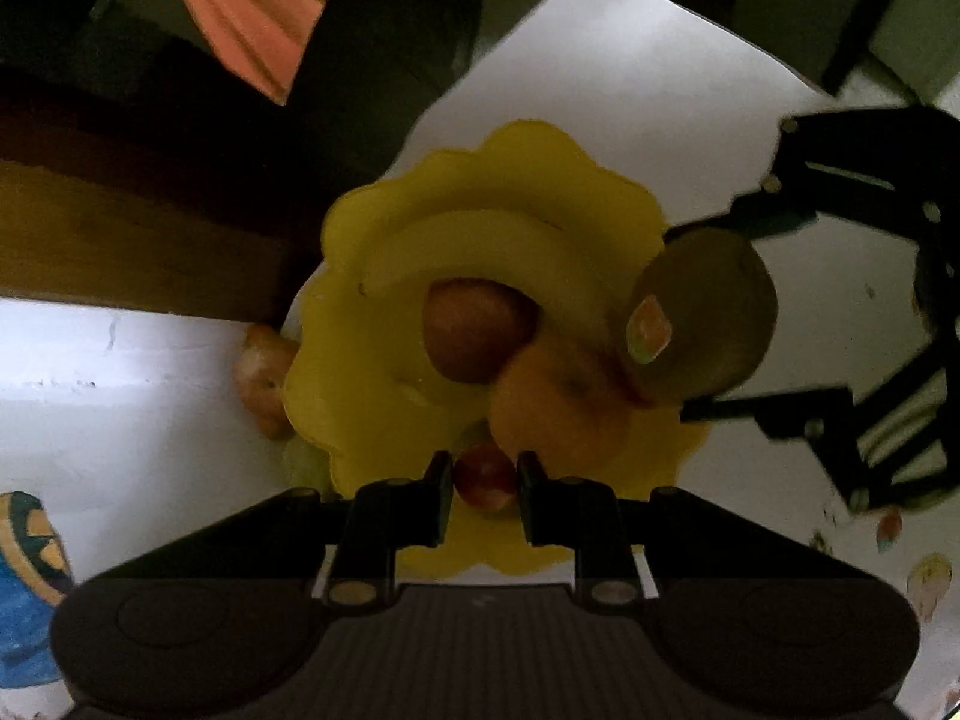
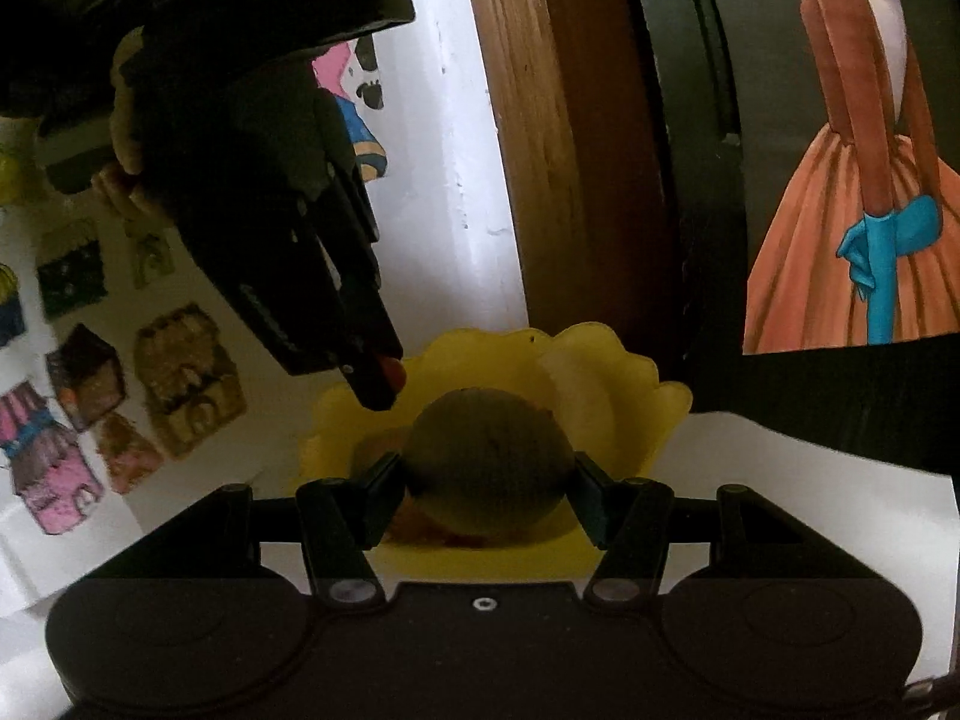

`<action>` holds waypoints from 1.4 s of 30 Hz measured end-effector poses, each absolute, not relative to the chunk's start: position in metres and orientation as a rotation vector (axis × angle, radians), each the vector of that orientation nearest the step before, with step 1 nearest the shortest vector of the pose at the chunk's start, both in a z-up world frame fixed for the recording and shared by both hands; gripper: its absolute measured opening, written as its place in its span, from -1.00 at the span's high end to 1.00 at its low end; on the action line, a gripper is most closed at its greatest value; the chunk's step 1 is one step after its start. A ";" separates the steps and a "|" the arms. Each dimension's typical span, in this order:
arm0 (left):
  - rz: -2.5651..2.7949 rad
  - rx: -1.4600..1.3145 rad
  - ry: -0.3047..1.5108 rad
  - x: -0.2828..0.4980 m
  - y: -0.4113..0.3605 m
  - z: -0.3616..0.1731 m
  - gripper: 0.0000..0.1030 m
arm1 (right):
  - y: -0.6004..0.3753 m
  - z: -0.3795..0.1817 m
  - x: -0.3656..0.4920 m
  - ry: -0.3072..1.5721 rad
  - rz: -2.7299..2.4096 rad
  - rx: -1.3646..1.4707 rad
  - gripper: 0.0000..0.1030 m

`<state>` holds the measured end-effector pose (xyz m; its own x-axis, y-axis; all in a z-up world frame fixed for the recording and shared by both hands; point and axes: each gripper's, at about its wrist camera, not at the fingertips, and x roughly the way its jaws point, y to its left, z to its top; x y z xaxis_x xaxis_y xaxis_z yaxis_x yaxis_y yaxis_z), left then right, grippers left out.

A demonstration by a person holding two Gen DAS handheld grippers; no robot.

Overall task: Organize fruits
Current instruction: 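Carry the tomato with the left tool while the right tool carries the kiwi over the bowl, then open the left gripper dropping the tomato while the right gripper releases the kiwi into the bowl, then withdraw both tools up and away from the bowl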

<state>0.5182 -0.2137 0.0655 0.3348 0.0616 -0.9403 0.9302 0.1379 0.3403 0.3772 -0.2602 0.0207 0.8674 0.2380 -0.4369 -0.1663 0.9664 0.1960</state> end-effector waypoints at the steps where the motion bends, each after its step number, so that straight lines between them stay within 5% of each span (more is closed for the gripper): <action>1: -0.826 1.258 1.048 0.523 -0.214 0.065 0.52 | -0.260 0.019 0.382 0.478 0.214 0.148 -0.14; 12: -0.788 1.105 1.045 0.540 -0.204 0.052 0.49 | -0.254 0.015 0.401 0.458 0.208 0.106 -0.15; 23: -0.629 0.889 0.919 0.535 -0.173 0.053 -0.26 | -0.255 0.001 0.404 0.470 0.167 0.085 -0.34; 27: -0.539 0.732 0.809 0.518 -0.154 0.059 -0.71 | -0.257 -0.001 0.403 0.446 0.182 0.057 -0.42; 42: -0.387 0.300 0.538 0.436 -0.101 0.051 -0.99 | -0.254 0.000 0.360 0.225 0.207 -0.076 -0.79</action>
<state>0.4356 -0.1009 0.0506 0.7903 -0.2763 -0.5469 0.4306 0.8854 0.1749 0.3605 -0.2544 0.0001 0.9537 0.1950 -0.2291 -0.2119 0.9759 -0.0515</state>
